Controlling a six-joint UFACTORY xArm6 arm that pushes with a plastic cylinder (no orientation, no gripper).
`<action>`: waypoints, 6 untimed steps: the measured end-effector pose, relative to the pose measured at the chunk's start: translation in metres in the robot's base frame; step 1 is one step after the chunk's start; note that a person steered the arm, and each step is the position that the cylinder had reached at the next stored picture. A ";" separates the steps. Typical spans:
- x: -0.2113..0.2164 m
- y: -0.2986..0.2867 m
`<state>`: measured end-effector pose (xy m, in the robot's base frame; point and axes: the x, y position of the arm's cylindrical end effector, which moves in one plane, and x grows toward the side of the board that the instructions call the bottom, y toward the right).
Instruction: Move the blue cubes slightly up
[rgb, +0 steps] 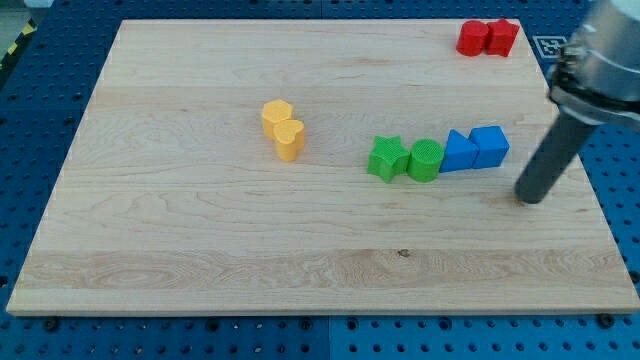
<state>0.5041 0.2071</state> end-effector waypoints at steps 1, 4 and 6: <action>-0.005 -0.029; -0.052 -0.034; -0.070 -0.021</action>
